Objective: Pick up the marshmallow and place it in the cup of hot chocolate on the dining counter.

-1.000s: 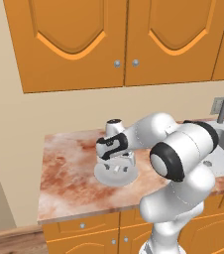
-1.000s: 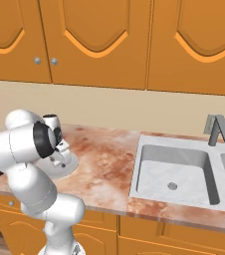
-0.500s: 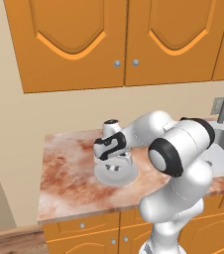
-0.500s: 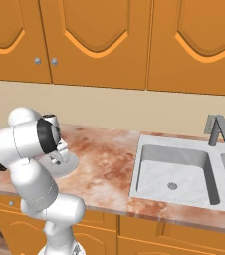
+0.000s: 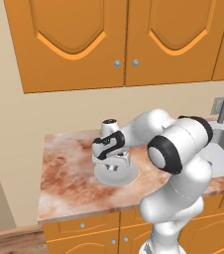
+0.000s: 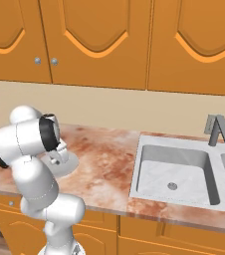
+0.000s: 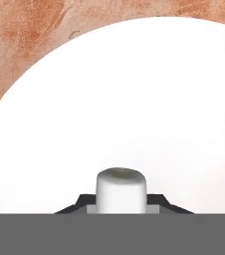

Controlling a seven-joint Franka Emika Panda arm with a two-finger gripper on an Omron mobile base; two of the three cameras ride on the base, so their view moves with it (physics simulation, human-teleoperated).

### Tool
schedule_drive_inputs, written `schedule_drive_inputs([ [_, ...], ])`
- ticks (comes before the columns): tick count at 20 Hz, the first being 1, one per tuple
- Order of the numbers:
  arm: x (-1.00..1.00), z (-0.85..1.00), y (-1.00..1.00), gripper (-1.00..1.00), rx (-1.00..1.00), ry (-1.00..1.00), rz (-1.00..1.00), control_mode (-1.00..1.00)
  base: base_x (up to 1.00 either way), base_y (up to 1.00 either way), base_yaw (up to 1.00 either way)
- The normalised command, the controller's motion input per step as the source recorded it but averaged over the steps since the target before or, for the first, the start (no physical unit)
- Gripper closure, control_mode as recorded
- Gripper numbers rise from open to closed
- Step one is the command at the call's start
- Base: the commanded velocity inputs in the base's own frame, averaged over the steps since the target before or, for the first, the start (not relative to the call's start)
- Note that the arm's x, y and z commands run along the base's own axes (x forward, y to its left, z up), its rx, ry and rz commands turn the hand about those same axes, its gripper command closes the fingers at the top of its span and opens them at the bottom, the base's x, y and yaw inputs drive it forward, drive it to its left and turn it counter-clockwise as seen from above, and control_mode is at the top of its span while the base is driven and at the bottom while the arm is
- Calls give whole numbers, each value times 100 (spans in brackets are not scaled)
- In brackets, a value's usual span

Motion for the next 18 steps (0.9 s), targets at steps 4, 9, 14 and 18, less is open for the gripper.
schedule_drive_inputs([
  [4, -11, 80, -12, 100, 8, -12, 2, -100, 0, 0, 0],
  [9, -37, 100, -37, 100, 4, -7, 1, -100, 0, 0, 0],
  [14, -64, 72, -49, 100, -1, 4, 1, -100, 0, 0, 0],
  [18, -80, 43, -37, 100, -1, 2, 3, -100, 0, 0, 0],
])
